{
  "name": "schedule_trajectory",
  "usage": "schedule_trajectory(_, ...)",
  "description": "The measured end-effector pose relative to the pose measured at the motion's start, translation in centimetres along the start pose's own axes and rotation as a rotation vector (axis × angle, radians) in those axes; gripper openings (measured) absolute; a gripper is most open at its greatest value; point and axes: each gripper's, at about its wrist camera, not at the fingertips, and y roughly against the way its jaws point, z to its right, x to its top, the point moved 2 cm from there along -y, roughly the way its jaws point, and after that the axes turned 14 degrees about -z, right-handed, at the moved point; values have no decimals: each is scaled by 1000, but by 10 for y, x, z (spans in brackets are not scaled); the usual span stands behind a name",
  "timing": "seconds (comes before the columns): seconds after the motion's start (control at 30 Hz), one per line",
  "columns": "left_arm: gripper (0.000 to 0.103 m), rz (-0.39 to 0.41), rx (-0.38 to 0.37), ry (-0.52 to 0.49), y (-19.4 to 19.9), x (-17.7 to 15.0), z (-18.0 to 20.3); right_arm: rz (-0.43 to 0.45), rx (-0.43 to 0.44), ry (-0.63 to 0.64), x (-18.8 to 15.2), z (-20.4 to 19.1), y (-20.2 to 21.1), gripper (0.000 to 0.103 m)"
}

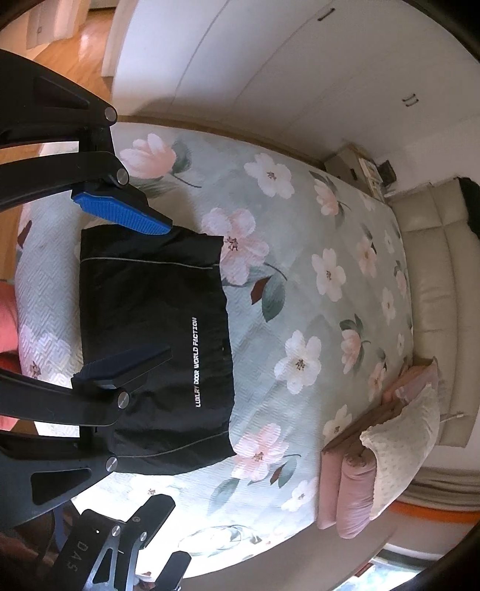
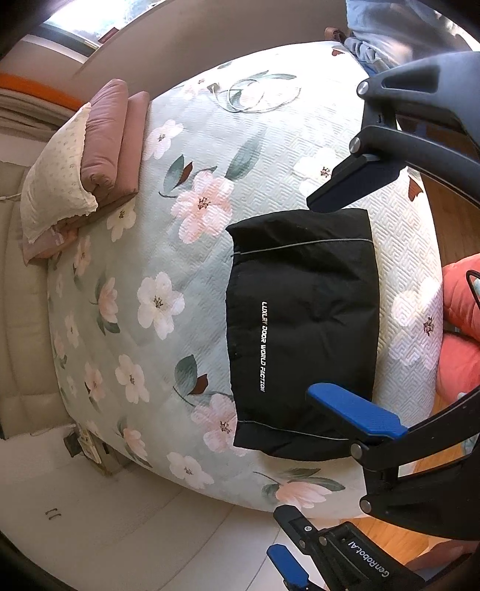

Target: Fold large clothes

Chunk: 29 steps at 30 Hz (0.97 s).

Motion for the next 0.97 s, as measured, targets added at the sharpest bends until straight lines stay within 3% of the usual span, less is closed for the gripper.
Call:
schedule_trajectory(0.63, 63, -41, 32, 10, -21, 9, -14, -40, -1, 0, 5, -10, -18, 94)
schedule_trajectory(0.97, 63, -7, 61, -39, -27, 17, -13, -64, -15, 17, 8, -15, -29, 94)
